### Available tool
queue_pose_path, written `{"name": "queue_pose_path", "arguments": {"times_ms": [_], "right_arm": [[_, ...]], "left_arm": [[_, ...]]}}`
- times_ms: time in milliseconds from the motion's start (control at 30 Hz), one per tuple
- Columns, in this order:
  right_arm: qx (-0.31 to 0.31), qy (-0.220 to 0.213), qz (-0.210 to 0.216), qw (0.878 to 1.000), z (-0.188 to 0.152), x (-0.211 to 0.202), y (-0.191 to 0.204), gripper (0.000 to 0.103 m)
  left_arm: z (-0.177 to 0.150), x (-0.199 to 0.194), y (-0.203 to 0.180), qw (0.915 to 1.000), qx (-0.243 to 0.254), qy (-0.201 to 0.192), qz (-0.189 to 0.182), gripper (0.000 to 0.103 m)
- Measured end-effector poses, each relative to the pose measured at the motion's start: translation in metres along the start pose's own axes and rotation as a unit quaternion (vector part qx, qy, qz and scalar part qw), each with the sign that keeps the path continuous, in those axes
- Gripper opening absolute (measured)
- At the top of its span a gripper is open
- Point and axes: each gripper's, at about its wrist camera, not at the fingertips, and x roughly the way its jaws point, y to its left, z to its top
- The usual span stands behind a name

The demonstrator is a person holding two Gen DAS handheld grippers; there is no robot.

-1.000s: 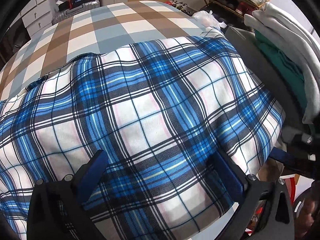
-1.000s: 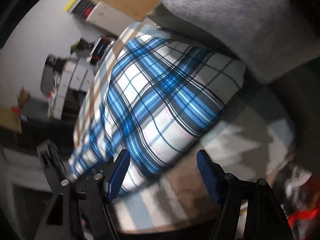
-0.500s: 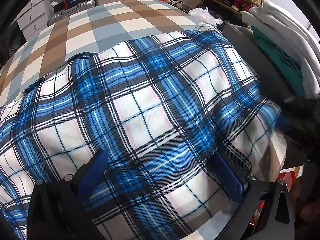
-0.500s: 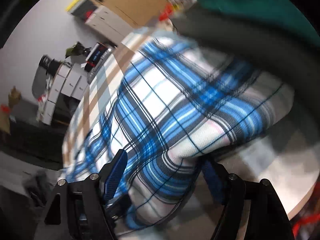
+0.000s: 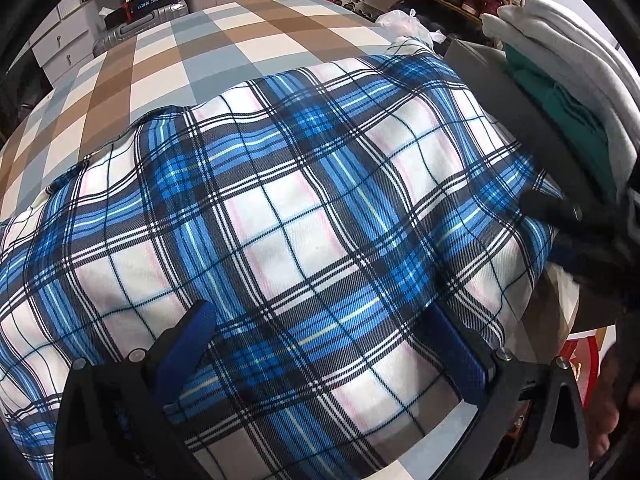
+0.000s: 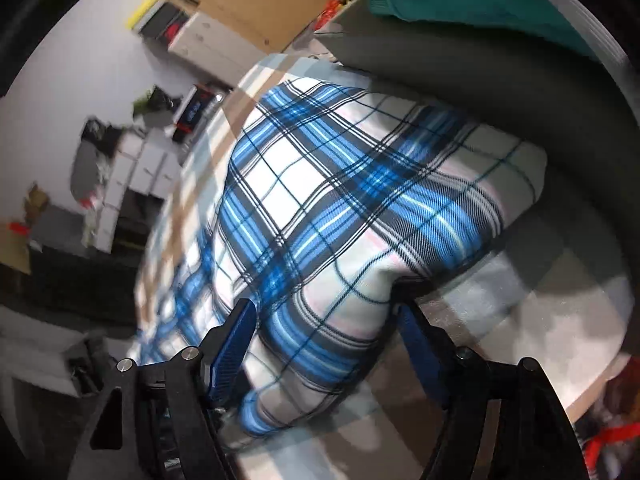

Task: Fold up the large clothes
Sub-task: 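Grasp the shirt bundle edge with the right gripper and fold it over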

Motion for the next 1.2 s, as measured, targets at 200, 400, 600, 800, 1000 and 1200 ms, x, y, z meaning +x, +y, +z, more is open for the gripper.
{"name": "queue_pose_path", "arguments": {"times_ms": [200, 400, 600, 800, 1000, 1200], "right_arm": [[-0.014, -0.046, -0.035, 0.998, 0.017, 0.017, 0.022, 0.076], [-0.146, -0.135, -0.012, 0.98, 0.006, 0.003, 0.051, 0.013], [-0.326, -0.196, -0.034, 0.924, -0.015, -0.027, 0.095, 0.008], [-0.402, -0.235, -0.087, 0.881, -0.005, -0.065, 0.114, 0.007], [-0.412, -0.229, -0.097, 0.877, 0.003, -0.078, 0.114, 0.007], [-0.408, -0.224, -0.092, 0.88, -0.002, -0.071, 0.109, 0.007]], "left_arm": [[-0.001, -0.001, 0.001, 1.0, 0.005, -0.006, -0.003, 0.102], [0.002, -0.001, 0.008, 0.9997, 0.004, -0.016, -0.017, 0.102], [0.017, 0.004, 0.001, 0.9979, 0.003, -0.042, -0.049, 0.102], [0.036, -0.01, -0.005, 0.982, -0.044, -0.059, -0.174, 0.1], [0.014, -0.041, 0.019, 0.9943, -0.03, -0.093, -0.042, 0.1], [0.023, -0.003, 0.018, 0.9991, 0.001, -0.025, 0.034, 0.099]]}}
